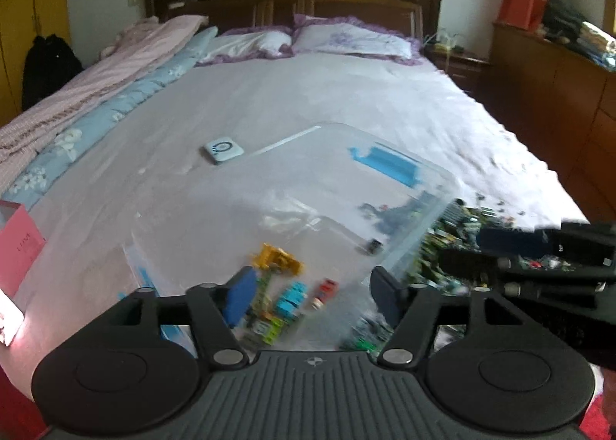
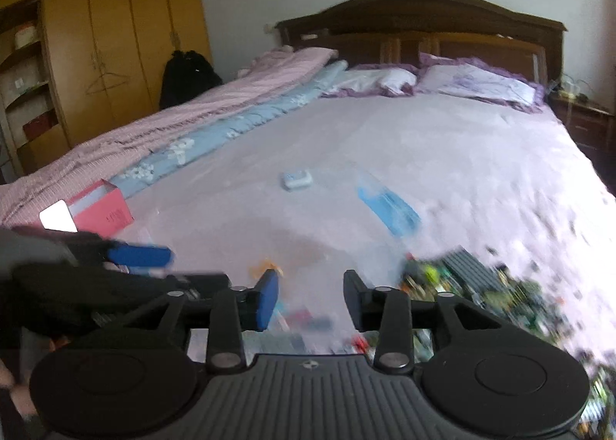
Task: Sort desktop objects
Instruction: 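Carry both pieces over the clear bin and open both tools to drop them, then grasp a small dark grey piece with the left tool while the right tool grasps a grey plate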
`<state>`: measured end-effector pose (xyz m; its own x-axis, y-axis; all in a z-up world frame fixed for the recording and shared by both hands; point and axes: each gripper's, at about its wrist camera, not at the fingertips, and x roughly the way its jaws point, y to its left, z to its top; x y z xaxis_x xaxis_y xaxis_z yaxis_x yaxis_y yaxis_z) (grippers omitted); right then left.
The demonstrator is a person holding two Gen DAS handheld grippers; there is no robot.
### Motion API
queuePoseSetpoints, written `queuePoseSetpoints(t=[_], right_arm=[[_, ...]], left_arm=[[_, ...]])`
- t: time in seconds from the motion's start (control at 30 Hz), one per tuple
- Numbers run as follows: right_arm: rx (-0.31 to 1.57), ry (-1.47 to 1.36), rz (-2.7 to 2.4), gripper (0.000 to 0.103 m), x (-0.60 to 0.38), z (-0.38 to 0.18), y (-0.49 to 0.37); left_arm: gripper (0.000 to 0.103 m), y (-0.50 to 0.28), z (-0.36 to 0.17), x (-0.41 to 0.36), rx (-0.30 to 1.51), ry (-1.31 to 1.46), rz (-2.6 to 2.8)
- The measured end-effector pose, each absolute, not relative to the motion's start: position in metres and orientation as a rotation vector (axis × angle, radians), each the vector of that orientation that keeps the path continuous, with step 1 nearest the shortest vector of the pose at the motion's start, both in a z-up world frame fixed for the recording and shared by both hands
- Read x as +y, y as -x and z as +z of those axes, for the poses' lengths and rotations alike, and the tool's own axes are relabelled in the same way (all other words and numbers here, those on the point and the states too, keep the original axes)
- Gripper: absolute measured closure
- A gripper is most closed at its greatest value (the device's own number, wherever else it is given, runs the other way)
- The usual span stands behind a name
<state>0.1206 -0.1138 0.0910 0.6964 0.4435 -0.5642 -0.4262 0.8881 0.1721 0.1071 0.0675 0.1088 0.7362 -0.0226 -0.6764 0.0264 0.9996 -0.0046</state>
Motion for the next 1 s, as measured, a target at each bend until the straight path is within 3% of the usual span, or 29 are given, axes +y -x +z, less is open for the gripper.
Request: queuePoseSetpoints(t=[0.2,0.37,0.63,0.67,0.77,0.8,1.0], right_arm=[[0.74,-0.021,0.388,0.061,-0.164,0.044,-0.067],[0.807,-0.114,0.329,0.061,-0.19,0.01,-0.03],[0.865,-0.042,0.275,0.065,-0.191,-0.014,0.0],[0.86,-0.035,0.271,0.065,-0.192,-0.014,0.001],[0.856,-0.035,0.257,0.065,-0.197,-0.016,0.002],[0.857,-0.038,0.253,0.066,-0.199,-0.018,0.002],[0.869,-0.044,0.239,0.067,-0.204,-0.028,-0.001]], left_arm=[[0.021,-0.069,0.094,0.033,0.756,-0.036,-0.11],[0.021,-0.052,0.053,0.014,0.854,-0.03,-0.148],[0.021,-0.032,0.005,-0.004,0.943,-0.064,-0.237],[0.023,-0.031,0.002,-0.006,0.951,-0.065,-0.246],[0.048,-0.033,-0.006,-0.014,0.98,-0.065,-0.295],[0.051,-0.034,-0.009,-0.018,0.992,-0.069,-0.312],[0.051,-0.032,-0.017,-0.035,1.0,-0.103,-0.362]])
